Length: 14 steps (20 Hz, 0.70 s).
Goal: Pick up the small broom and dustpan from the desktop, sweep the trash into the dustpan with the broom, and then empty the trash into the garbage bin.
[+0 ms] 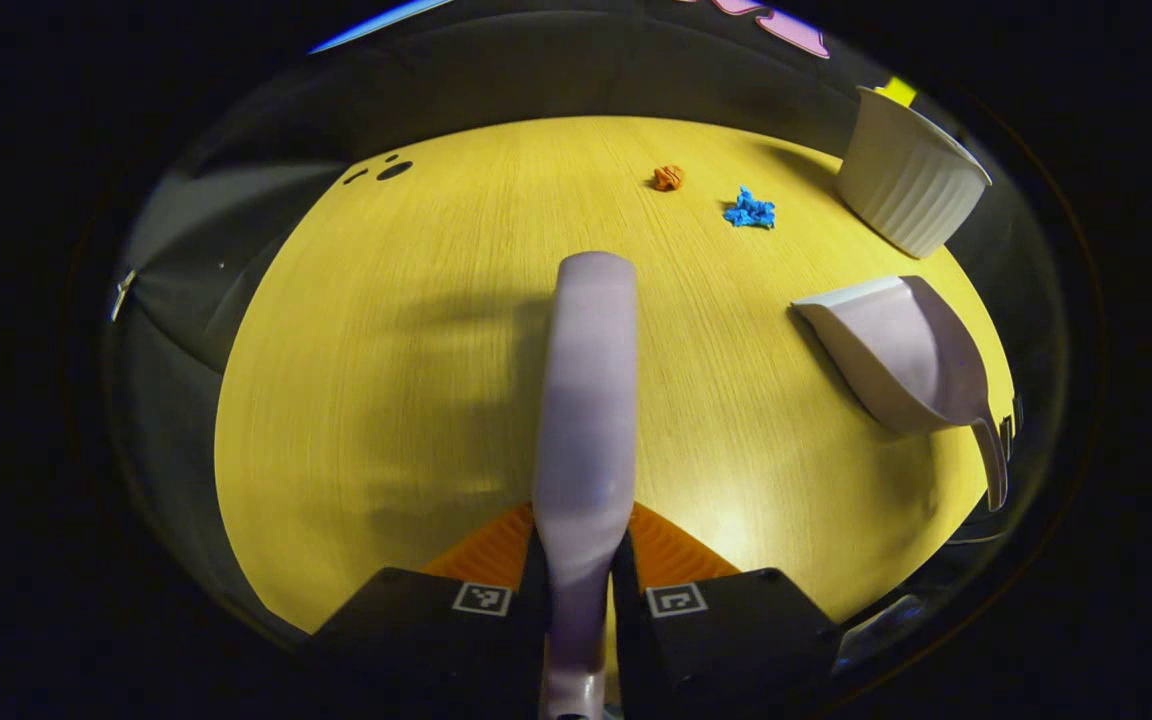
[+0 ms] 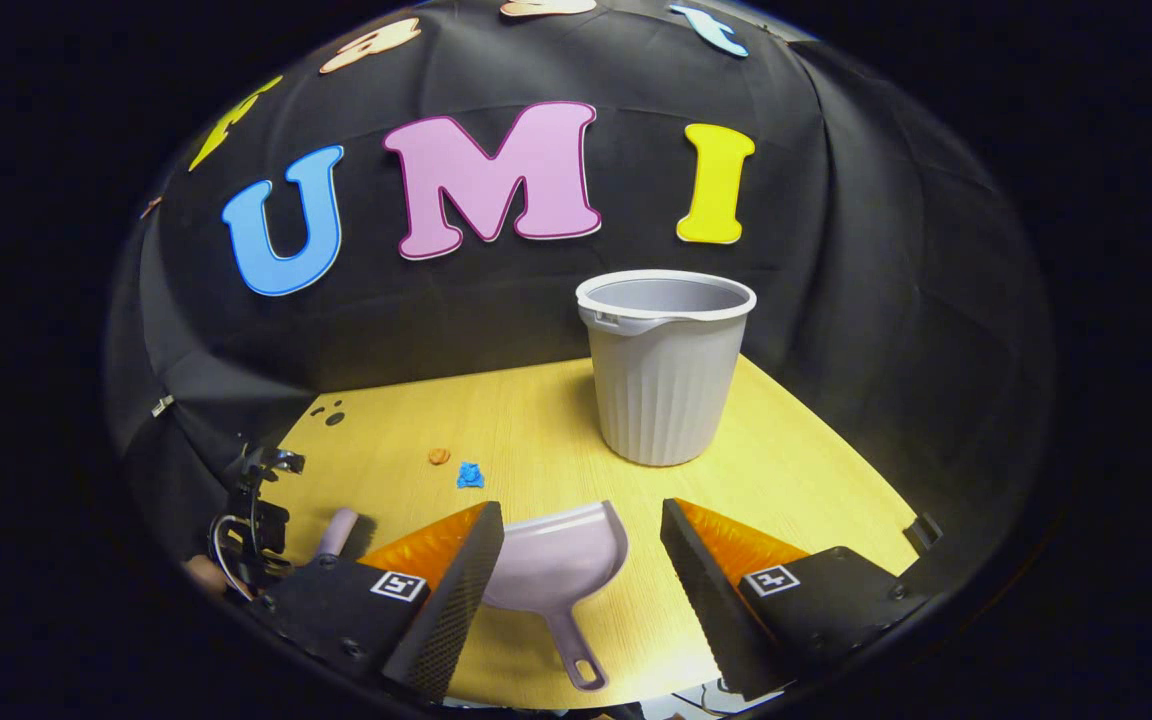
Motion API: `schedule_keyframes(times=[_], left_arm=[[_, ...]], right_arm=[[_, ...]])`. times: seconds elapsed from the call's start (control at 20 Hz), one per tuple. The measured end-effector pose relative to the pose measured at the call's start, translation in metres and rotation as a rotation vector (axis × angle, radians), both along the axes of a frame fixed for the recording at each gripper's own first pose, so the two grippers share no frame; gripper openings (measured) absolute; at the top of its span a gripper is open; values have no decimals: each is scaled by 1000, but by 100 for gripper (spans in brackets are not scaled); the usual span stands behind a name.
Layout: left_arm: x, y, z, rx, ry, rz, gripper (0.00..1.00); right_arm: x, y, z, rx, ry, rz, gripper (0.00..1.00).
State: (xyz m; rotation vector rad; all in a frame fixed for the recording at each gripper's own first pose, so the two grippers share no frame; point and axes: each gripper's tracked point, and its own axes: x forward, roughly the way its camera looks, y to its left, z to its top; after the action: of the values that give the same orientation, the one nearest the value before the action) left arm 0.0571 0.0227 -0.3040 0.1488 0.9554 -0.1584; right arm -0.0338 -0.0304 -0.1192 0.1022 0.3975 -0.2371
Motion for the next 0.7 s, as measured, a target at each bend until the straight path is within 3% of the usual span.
schedule_keyframes(times=[0.05, 0.2, 0.45, 0.7], left_arm=[[-2, 0, 1, -8, -9, -15, 31], [-2, 0, 3, -34, -52, -73, 28], [-21, 14, 7, -131, -77, -48, 25], [-46, 41, 35, -132, -194, -59, 25]], right_arm=[[-1, 2, -2, 8, 11, 7, 99], [-5, 8, -14, 11, 56, 22, 99], [-13, 25, -37, 36, 174, 45, 99], [-28, 40, -71, 72, 323, 87, 99]])
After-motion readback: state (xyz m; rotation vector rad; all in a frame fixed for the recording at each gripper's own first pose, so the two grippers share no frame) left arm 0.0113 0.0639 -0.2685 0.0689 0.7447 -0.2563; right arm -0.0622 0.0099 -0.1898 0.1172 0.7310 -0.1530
